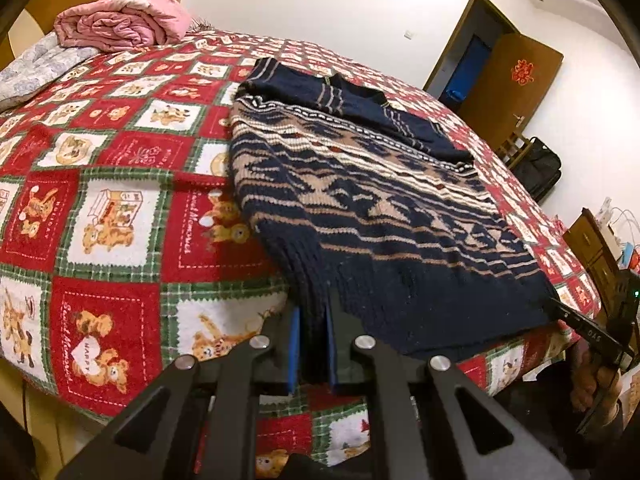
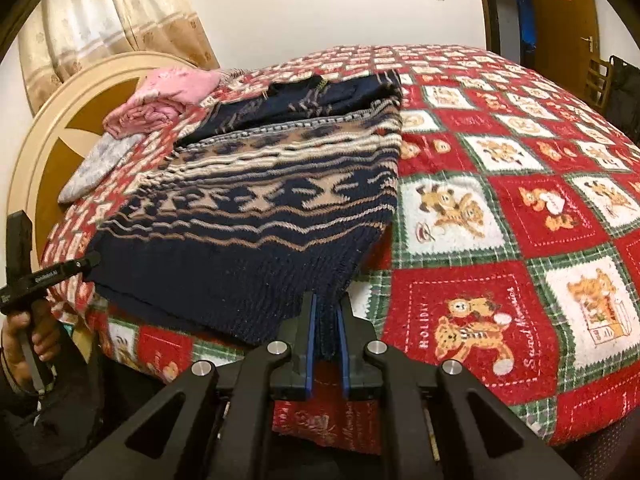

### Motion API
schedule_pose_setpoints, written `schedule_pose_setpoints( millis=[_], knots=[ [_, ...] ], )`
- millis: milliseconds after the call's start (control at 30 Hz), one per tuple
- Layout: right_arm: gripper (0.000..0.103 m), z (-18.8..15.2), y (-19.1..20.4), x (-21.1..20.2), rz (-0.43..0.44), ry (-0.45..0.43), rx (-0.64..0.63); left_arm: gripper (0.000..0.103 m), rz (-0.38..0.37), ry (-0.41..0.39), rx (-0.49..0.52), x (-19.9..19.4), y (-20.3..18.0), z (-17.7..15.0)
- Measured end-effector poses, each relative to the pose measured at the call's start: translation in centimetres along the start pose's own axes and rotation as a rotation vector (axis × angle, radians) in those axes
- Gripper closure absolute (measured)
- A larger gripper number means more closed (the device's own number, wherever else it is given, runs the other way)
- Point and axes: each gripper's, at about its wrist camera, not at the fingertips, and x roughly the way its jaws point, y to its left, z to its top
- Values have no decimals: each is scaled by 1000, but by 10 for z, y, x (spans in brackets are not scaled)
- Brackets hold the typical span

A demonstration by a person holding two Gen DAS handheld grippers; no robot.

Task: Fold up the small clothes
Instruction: 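Hold the patterned hem edge with both tools and lift it off the quilt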

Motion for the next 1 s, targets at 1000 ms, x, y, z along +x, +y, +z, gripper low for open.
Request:
schedule_pose_setpoints(
  millis=[1000],
  knots=[
    [90, 0, -9, 3, 64, 90, 13, 92, -28, 14, -28, 6, 11, -4]
  ],
)
